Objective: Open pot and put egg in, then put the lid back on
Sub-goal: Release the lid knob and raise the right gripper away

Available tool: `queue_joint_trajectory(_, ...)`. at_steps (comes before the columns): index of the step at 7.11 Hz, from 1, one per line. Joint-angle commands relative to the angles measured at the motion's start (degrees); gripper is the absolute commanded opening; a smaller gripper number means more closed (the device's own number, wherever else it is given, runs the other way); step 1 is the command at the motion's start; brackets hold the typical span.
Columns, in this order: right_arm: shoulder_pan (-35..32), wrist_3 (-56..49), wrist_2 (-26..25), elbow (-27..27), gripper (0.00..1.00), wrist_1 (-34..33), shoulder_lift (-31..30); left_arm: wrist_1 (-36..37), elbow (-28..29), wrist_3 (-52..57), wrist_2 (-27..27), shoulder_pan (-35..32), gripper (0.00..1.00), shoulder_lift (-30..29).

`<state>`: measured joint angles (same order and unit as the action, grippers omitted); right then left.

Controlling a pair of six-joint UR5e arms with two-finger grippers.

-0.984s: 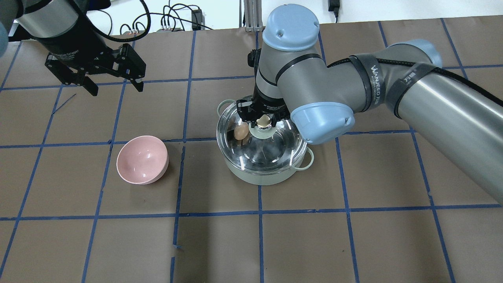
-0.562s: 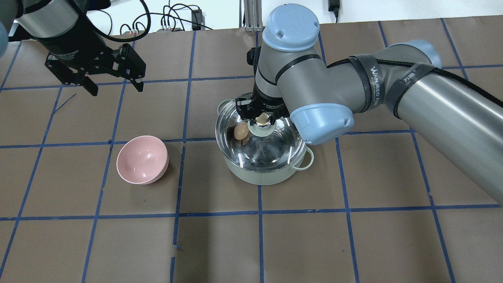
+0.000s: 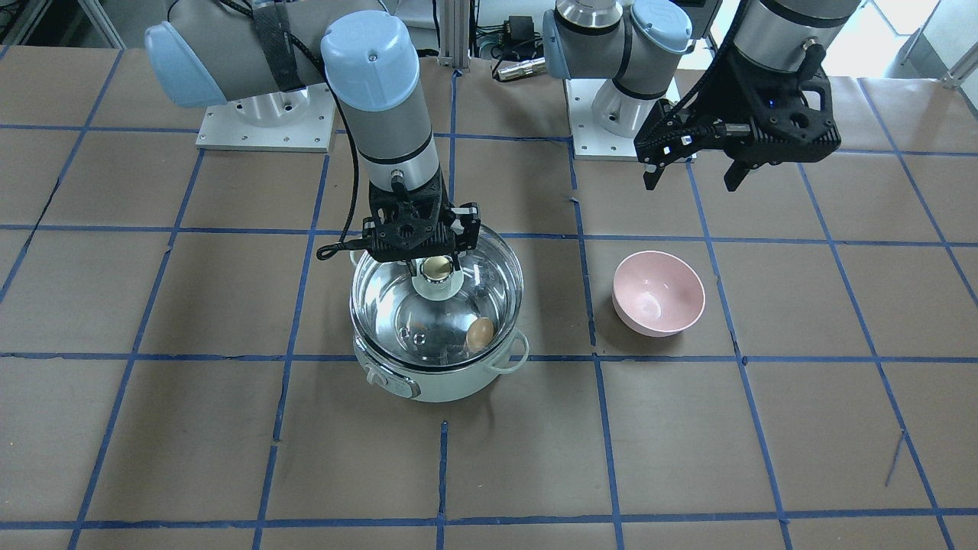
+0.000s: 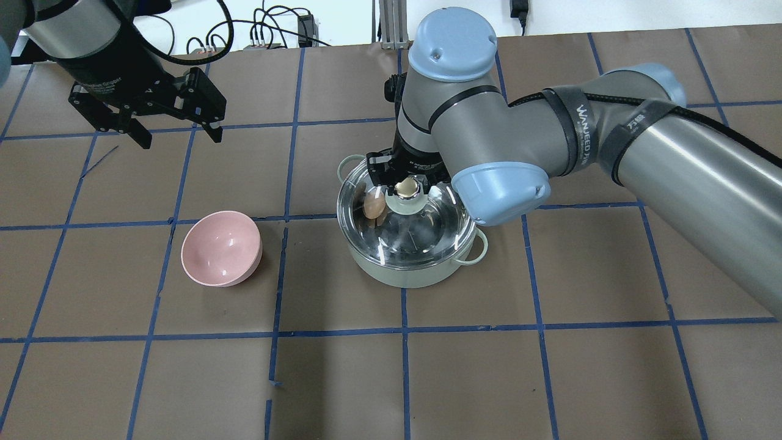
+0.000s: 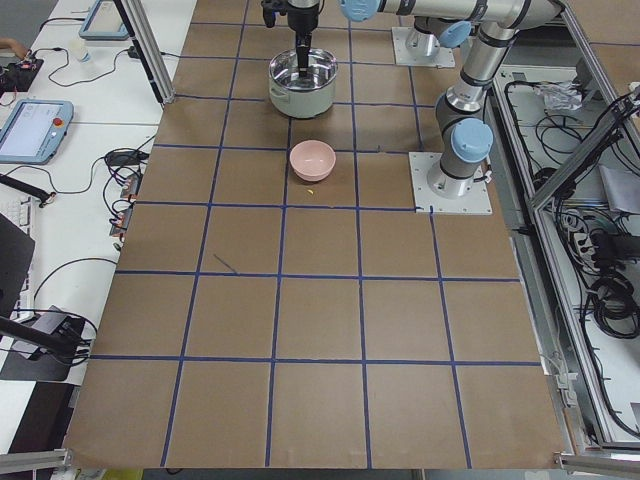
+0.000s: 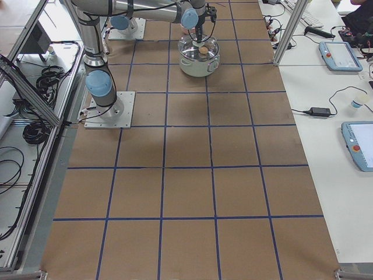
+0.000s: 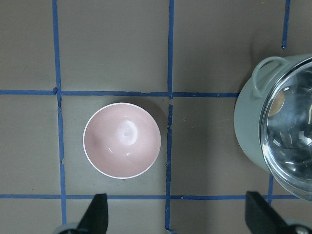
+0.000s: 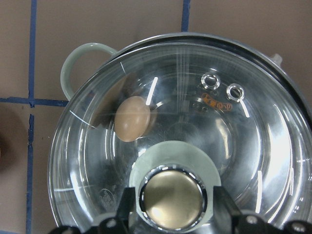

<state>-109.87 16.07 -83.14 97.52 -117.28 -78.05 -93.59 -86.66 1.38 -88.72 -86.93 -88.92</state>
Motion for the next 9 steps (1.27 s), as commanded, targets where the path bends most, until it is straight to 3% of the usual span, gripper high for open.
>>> queue_joint_trajectory(1,0.5,0.2,-0.2,-0.7,0.71,-0.2,-0.6,0.0,-0.1,-0.1,0.1,0.0,1.0,0.0)
queue_joint_trajectory(2,2.3,0.1,-0.8,-1.4,0.82,0.3,-1.4,0.0,-0.1,-0.1,0.2,0.0,1.0,0.1)
queue_joint_trajectory(3,5.1,0.0,-2.1,-1.6,1.0,1.6,-3.8,0.0,-0.1,-0.1,0.2,0.0,1.0,0.1)
queue_joint_trajectory(5,13.9,-0.1,-2.5,-2.0,1.0,11.7,-9.5,0.0,-0.2,-0.1,0.0,0.0,1.0,0.1)
queue_joint_trajectory(7,22.3,-1.5,-5.0,-3.7,1.0,16.9,-11.9,0.0,-0.2,-0.1,0.0,0.0,1.0,0.1)
queue_joint_trajectory(9,22.7,-1.8,-5.9,-6.5,1.0,22.8,-12.9,0.0,-0.2,-0.1,0.0,-0.1,1.0,0.1)
